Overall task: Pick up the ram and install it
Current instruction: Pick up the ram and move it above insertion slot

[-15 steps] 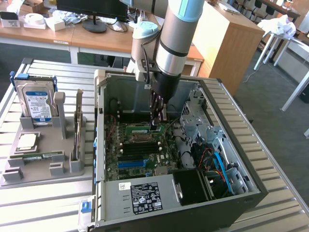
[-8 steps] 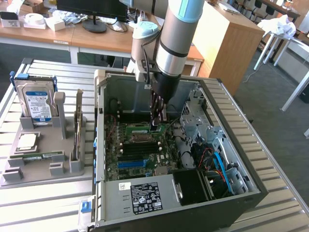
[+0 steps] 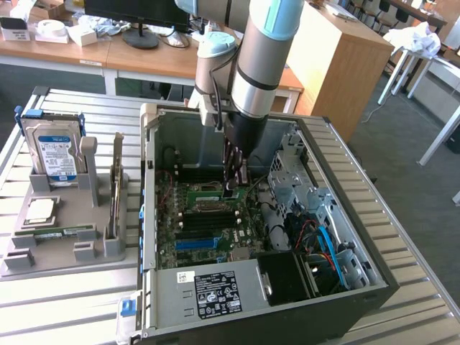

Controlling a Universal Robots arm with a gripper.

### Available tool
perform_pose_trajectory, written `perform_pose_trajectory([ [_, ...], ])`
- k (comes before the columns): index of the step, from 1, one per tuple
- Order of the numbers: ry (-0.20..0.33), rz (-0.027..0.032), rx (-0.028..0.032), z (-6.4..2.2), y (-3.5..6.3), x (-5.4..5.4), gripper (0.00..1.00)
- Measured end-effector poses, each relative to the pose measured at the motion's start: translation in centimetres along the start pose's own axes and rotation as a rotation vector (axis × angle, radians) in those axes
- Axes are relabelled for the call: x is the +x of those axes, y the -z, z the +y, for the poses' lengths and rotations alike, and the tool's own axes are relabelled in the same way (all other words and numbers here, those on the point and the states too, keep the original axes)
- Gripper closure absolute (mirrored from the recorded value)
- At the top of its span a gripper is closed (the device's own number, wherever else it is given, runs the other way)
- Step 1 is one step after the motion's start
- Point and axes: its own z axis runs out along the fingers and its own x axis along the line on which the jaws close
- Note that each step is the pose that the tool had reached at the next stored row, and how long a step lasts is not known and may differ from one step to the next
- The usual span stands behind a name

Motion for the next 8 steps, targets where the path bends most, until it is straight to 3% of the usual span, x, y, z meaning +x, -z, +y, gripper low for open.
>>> perform_pose_trajectory([
  [8,0.000,0.0000,0.0000,-0.02,-0.58,0.01,0.88],
])
